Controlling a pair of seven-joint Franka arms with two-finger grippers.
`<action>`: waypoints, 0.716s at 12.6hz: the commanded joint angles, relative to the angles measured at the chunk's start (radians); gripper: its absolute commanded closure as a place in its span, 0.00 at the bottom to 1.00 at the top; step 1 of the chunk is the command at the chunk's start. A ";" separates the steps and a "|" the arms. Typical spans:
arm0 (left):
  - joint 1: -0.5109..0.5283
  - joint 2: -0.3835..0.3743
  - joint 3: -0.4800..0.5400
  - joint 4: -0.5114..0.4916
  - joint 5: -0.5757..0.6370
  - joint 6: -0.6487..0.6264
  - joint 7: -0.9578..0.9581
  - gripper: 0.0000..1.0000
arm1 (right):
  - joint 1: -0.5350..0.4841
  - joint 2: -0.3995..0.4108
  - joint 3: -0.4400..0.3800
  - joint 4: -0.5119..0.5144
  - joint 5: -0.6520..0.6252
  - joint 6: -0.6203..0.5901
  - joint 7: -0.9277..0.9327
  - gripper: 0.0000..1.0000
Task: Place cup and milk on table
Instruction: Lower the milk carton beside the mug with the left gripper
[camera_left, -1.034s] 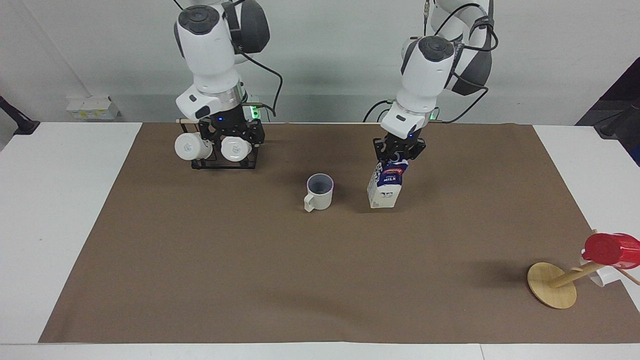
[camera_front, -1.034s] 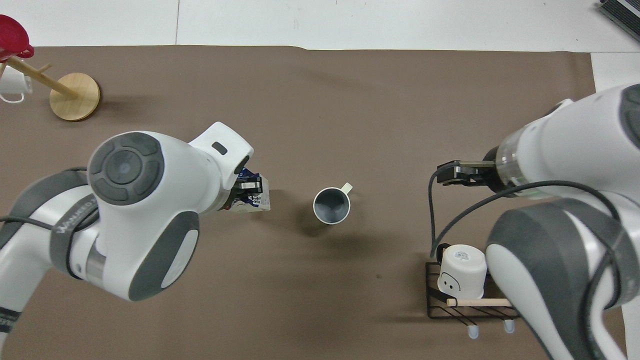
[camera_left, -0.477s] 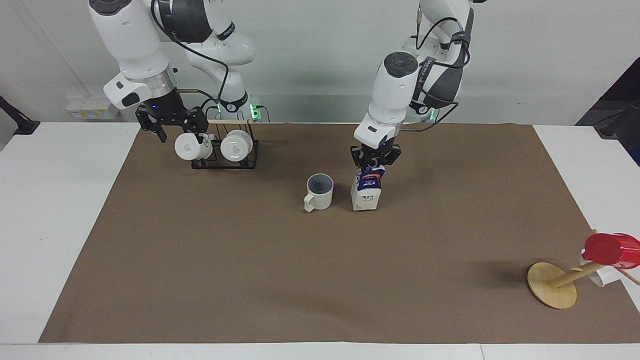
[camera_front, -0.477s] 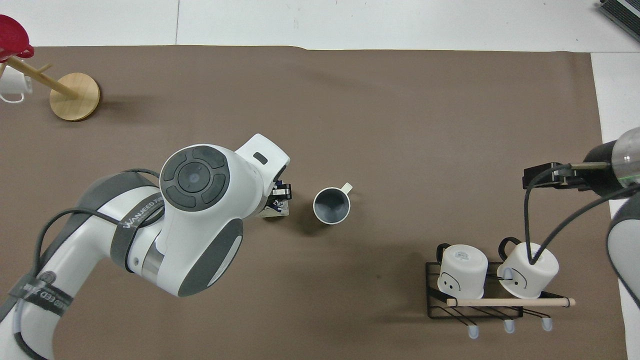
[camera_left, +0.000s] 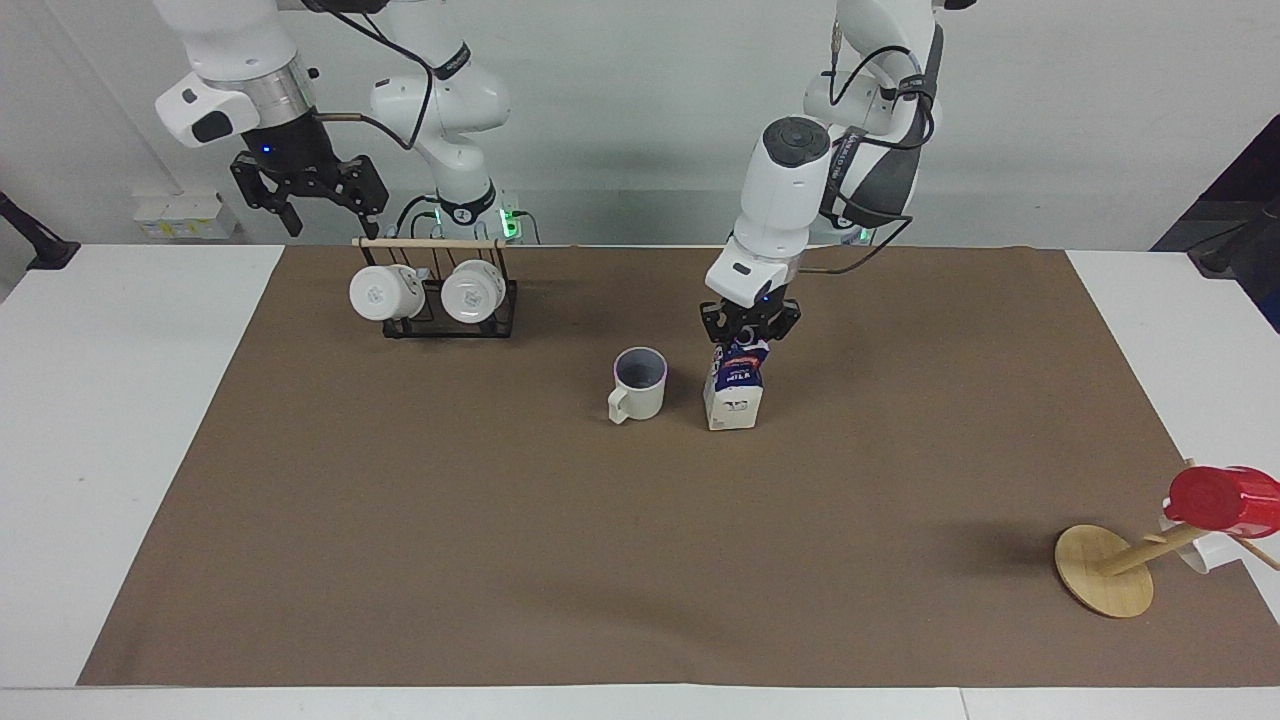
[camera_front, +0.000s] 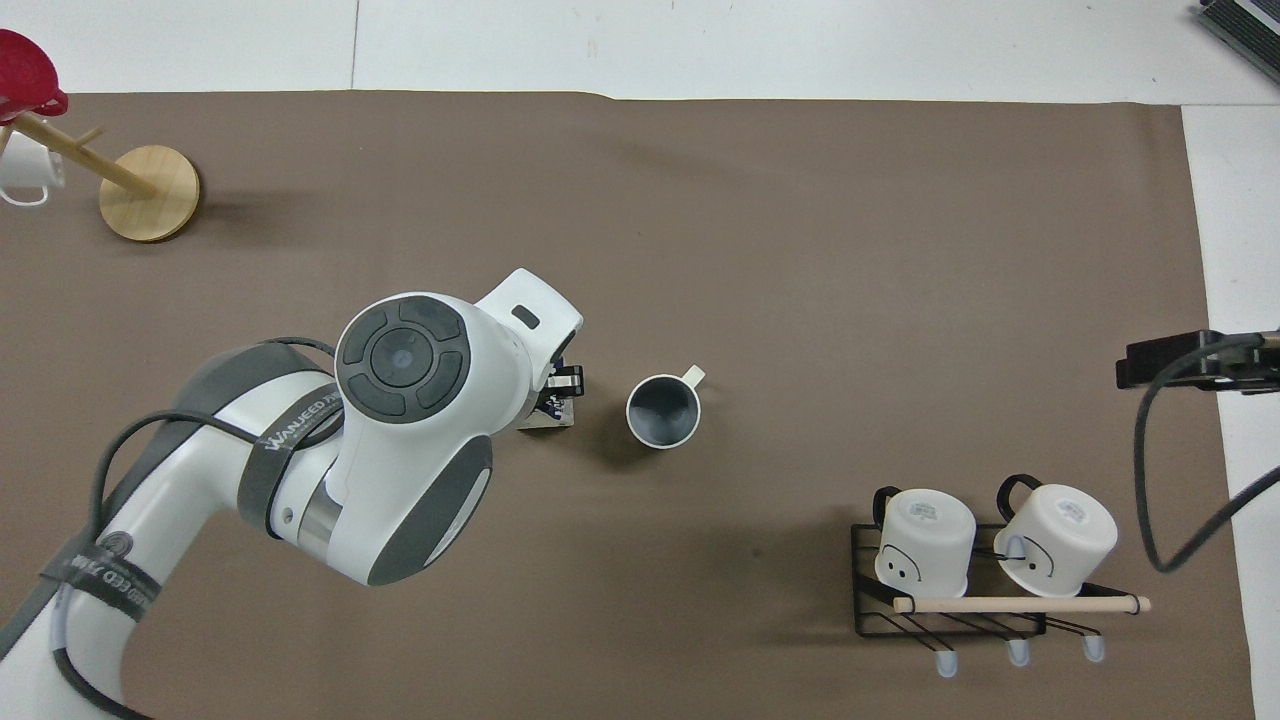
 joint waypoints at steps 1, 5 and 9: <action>-0.020 -0.005 0.015 -0.017 0.022 0.023 -0.010 0.85 | -0.009 -0.003 0.000 0.037 -0.005 -0.025 -0.027 0.00; -0.016 -0.006 0.015 0.001 0.020 0.016 -0.012 0.00 | -0.009 -0.025 -0.015 0.030 0.007 -0.033 -0.029 0.00; -0.005 -0.081 0.026 0.104 0.006 -0.189 -0.009 0.00 | -0.011 -0.025 -0.022 0.034 0.012 -0.051 -0.032 0.00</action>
